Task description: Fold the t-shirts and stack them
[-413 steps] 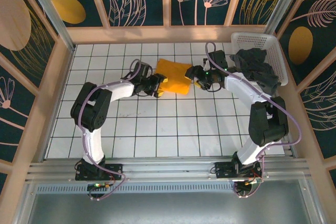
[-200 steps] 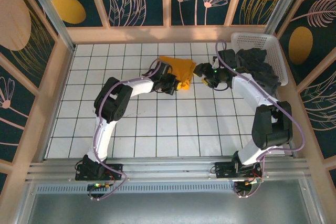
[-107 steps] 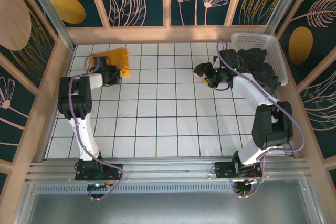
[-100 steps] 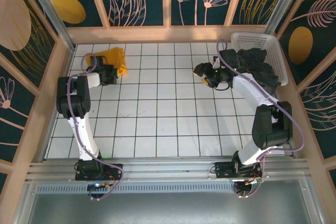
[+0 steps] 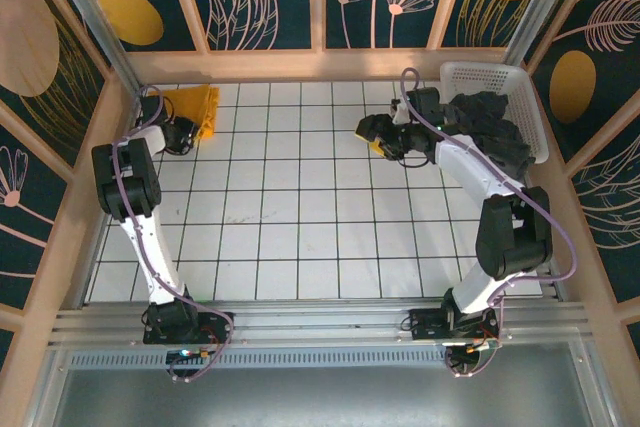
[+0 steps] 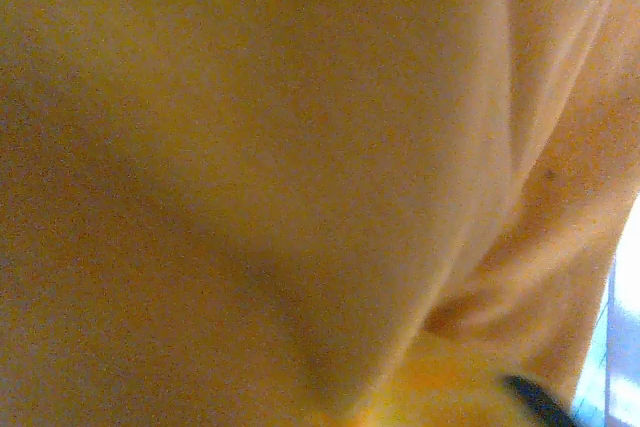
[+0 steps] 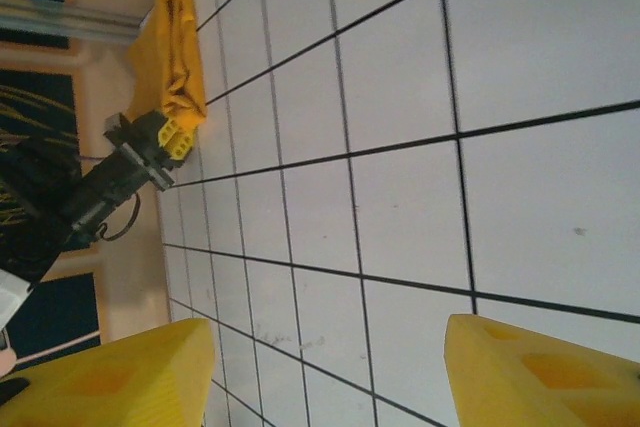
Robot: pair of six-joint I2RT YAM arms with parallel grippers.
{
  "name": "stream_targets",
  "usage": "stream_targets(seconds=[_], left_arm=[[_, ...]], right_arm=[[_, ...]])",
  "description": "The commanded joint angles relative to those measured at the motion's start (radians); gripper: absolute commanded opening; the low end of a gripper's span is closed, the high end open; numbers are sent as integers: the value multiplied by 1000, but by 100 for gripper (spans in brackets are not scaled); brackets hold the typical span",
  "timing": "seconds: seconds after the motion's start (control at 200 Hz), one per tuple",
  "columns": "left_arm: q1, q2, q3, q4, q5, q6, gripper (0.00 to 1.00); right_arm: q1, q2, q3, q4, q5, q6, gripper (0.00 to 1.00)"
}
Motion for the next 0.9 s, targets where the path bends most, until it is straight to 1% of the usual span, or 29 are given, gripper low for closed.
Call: stream_targets(seconds=[0.0,0.01,0.025,0.11,0.19,0.21,0.215,0.225,0.285,0.37,0.405,0.48,0.581,0.601,0.611,0.616,0.626,0.656,0.681,0.706,0.736,0.771,0.806,0.831,0.861,0.891], left_arm=[[-2,-97,-24,-87,-81,46,87],[-5,-110,-28,-86,-86,47,95],[-9,-129,-31,-86,-95,47,98],[-53,-242,-54,-89,-149,25,99],[-118,-351,-82,-94,-225,8,99],[-136,-381,-94,-97,-253,1,99],[-139,-388,-97,-98,-261,-1,99],[-145,-404,-106,-98,-276,-4,99],[-186,-504,-180,-86,-362,-56,99],[-204,-663,-344,-30,-455,-137,99],[-204,-722,-408,-14,-490,-162,99],[-204,-842,-504,-27,-598,-163,99],[-205,-990,-571,-116,-801,-160,99],[-205,-1023,-612,-106,-834,-144,99],[-205,-1040,-632,-94,-850,-125,99],[-205,-1049,-644,-87,-858,-117,98],[-205,-1067,-664,-72,-875,-97,98],[-208,-1117,-724,-28,-930,-37,99],[-210,-1155,-778,24,-968,39,99],[-210,-1189,-834,93,-989,160,99],[-210,-1222,-897,163,-999,287,99],[-210,-1246,-953,202,-1010,378,99],[-211,-1261,-1007,257,-994,457,99],[-211,-1268,-1053,312,-962,510,99],[-211,-1276,-1107,392,-894,567,99],[-211,-1278,-1157,470,-842,614,99]], right_arm=[[25,-54,-19,175,-59,-26,64],[26,-62,-22,193,-59,-25,65],[27,-74,-33,217,-60,-20,66],[30,-123,-63,336,-61,13,71],[29,-131,-45,385,-65,47,75],[30,-128,-37,393,-70,54,92],[29,-128,-34,394,-71,56,95],[30,-127,-28,395,-71,58,98],[28,-112,11,375,-67,65,99],[4,-99,71,302,-23,63,99],[-10,-107,91,246,40,48,99],[-32,-165,105,121,236,-32,99],[-39,-257,99,-48,609,-127,99],[-41,-268,92,-82,715,-141,99],[-40,-270,89,-91,737,-144,99],[-41,-274,84,-105,784,-147,99],[-40,-277,76,-117,827,-150,99],[-45,-293,37,-124,926,-169,99],[-54,-315,-20,-97,970,-215,99],[-60,-347,-92,-37,994,-268,99],[-66,-389,-192,71,1019,-333,99],[-62,-446,-325,222,1055,-434,99],[-53,-490,-456,382,1090,-552,99],[-53,-511,-542,481,1128,-620,99],[-61,-521,-626,580,1154,-656,99],[-83,-523,-688,646,1125,-673,99]])
